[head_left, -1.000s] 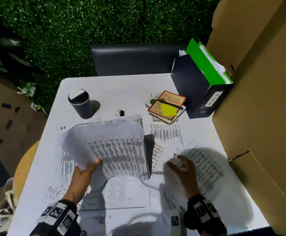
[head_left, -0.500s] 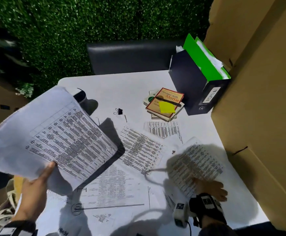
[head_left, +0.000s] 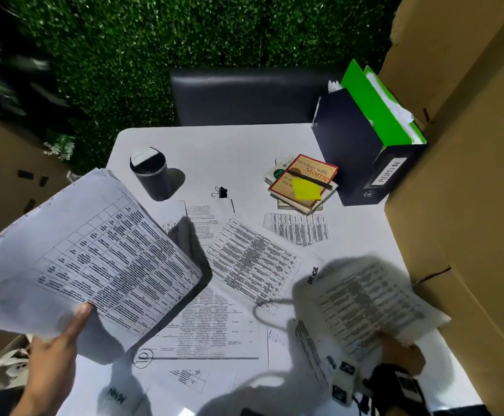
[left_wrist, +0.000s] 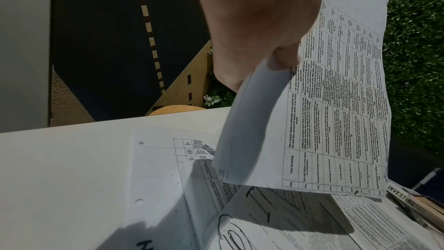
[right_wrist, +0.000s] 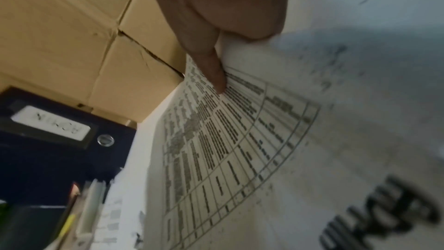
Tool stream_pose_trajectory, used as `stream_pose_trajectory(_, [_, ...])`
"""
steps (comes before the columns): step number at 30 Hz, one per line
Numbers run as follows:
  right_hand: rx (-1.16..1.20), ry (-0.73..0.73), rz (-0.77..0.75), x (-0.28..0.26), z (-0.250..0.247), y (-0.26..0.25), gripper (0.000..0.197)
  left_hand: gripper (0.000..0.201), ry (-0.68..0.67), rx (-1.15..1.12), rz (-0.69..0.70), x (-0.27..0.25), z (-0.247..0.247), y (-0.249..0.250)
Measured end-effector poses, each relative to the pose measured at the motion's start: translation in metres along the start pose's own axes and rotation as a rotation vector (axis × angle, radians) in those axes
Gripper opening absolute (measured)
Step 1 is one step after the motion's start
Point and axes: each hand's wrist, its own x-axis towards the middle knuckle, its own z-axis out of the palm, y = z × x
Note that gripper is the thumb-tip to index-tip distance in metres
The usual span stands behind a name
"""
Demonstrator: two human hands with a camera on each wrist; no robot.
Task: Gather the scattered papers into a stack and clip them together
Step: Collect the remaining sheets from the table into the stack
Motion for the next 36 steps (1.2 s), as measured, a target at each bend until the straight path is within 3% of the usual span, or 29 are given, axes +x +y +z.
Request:
stream_pose_trajectory(2, [0.077, -0.032, -0.13, -0.004, -0.009, -0.004, 0.027, 0.028, -0.034, -0.011, 0.019, -0.005, 0.002, 0.007])
stream_pose_trajectory(5, [0.37, -0.232, -0.287, -0.018, -0.026, -0.027, 0.026, 0.003, -0.018, -0.014, 0.024, -0.007, 0.006, 0.012])
stream_pose_trajectory(7, [0.459, -0.402, -0.396, -0.028, -0.038, -0.052, 0.025, 0.02, -0.001, -0.002, 0.01, -0.012, 0.01, 0.017])
stream_pose_trajectory(9, [0.448, -0.522, -0.446, -0.028, -0.04, -0.073, 0.023, 0.027, 0.005, 0.042, 0.008, -0.016, 0.012, 0.023])
stream_pose_trajectory(13, [0.226, -0.625, -0.661, -0.035, -0.03, -0.126, 0.031, 0.055, 0.033, 0.038, -0.007, -0.026, 0.018, 0.036])
stream_pose_trajectory(15, [0.108, -0.682, -0.808, -0.042, -0.019, -0.151, 0.021, 0.034, 0.043, 0.028, -0.005, -0.026, 0.016, 0.035])
stream_pose_trajectory(17, [-0.091, -0.641, -0.96, -0.045, -0.006, -0.17, 0.012, 0.007, 0.079, 0.048, 0.005, -0.019, 0.009, 0.023])
stream_pose_trajectory(18, [-0.166, -0.591, -0.997, -0.041, 0.001, -0.175, 0.018, 0.008, 0.114, 0.037, -0.005, -0.015, 0.004, 0.017])
stream_pose_trajectory(21, [-0.295, -0.495, -0.983, -0.028, 0.015, -0.18, 0.024, 0.029, 0.117, 0.04, -0.01, -0.011, -0.003, 0.007])
stream_pose_trajectory(24, [-0.472, -0.515, -0.819, -0.004, 0.021, -0.173, 0.015, 0.008, 0.122, 0.093, -0.022, -0.01, -0.007, 0.004])
stream_pose_trajectory(27, [-0.663, -0.545, -0.587, 0.019, 0.032, -0.152, 0.035, 0.004, 0.076, 0.107, -0.031, -0.011, -0.004, 0.007])
stream_pose_trajectory(30, [-0.784, -0.477, -0.521, 0.03, 0.045, -0.125, 0.055, 0.007, 0.083, 0.108, -0.03, -0.009, 0.001, 0.01])
stream_pose_trajectory(33, [-0.828, -0.375, -0.464, 0.03, 0.055, -0.102, 0.088, 0.004, 0.074, 0.11, -0.048, -0.01, 0.009, 0.015])
stream_pose_trajectory(34, [-0.844, -0.338, -0.46, 0.03, 0.058, -0.094, 0.093, 0.004, 0.062, 0.109, -0.045, -0.012, 0.011, 0.018])
stream_pose_trajectory(36, [-0.895, -0.264, -0.487, 0.026, 0.061, -0.083, 0.084, 0.003, 0.043, 0.109, -0.036, -0.016, 0.017, 0.024])
